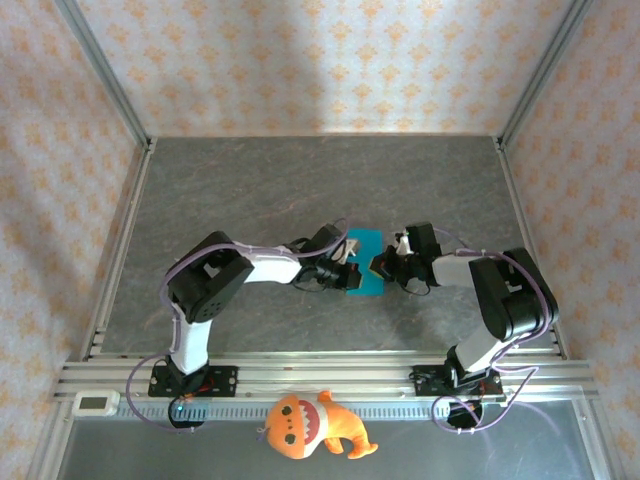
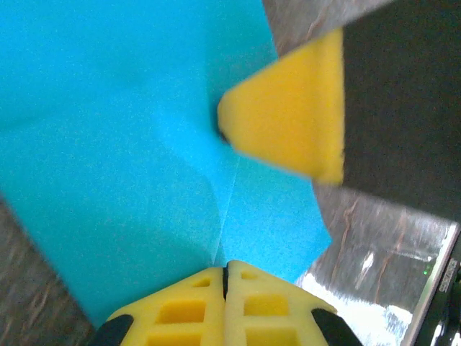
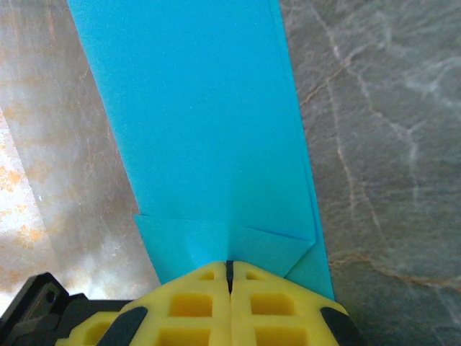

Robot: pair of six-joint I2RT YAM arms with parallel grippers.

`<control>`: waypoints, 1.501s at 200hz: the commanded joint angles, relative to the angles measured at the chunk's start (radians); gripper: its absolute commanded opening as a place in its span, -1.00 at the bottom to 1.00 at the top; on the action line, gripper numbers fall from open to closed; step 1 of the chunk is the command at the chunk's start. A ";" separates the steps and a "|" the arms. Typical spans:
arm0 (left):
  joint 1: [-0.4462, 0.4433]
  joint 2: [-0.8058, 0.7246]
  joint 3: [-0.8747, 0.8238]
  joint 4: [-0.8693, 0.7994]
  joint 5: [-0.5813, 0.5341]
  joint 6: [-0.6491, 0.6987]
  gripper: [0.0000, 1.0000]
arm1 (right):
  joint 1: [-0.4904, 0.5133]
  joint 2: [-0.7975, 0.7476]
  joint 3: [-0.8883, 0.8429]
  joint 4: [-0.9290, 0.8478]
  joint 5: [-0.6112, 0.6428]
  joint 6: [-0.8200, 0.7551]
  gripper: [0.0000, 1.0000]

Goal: Fold a paper plane with a square sheet of paper (pick it up from the middle)

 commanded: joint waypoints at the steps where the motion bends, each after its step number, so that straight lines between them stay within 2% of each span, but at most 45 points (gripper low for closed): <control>1: -0.007 -0.066 -0.066 -0.082 -0.008 0.027 -1.00 | -0.021 0.031 -0.028 -0.070 0.077 -0.029 -1.00; 20: -0.007 -0.094 -0.114 -0.088 -0.008 0.063 -1.00 | -0.023 0.032 -0.027 -0.068 0.075 -0.029 -1.00; 62: -0.008 -0.141 -0.193 -0.077 -0.017 0.049 -1.00 | -0.023 0.025 -0.030 -0.059 0.054 -0.031 -1.00; 105: -0.007 -0.236 -0.180 -0.007 0.017 0.017 -1.00 | -0.018 -0.011 -0.026 -0.006 -0.032 -0.030 -1.00; 122: 0.001 -0.250 -0.160 0.013 0.001 0.005 -1.00 | -0.011 -0.060 -0.014 0.006 -0.053 -0.033 -0.93; 148: 0.013 -0.200 -0.090 0.010 -0.039 0.006 -1.00 | -0.009 -0.136 0.002 -0.013 -0.048 -0.033 -0.76; 178: 0.017 -0.116 0.024 -0.013 -0.095 0.009 -1.00 | -0.010 -0.192 -0.007 -0.110 0.038 -0.035 -0.62; 196: 0.018 -0.061 0.104 -0.096 -0.147 0.019 -1.00 | -0.009 -0.222 0.004 -0.242 0.155 -0.009 -0.59; 211: 0.018 -0.038 0.149 -0.143 -0.179 0.027 -1.00 | 0.003 -0.267 -0.017 -0.254 0.154 0.012 -0.55; 240: 0.018 0.016 0.167 -0.175 -0.216 0.068 -1.00 | 0.036 -0.340 -0.059 -0.257 0.149 0.050 -0.40; 300: 0.018 0.032 0.126 -0.169 -0.224 0.071 -1.00 | 0.081 -0.293 -0.076 -0.283 0.179 0.083 -0.33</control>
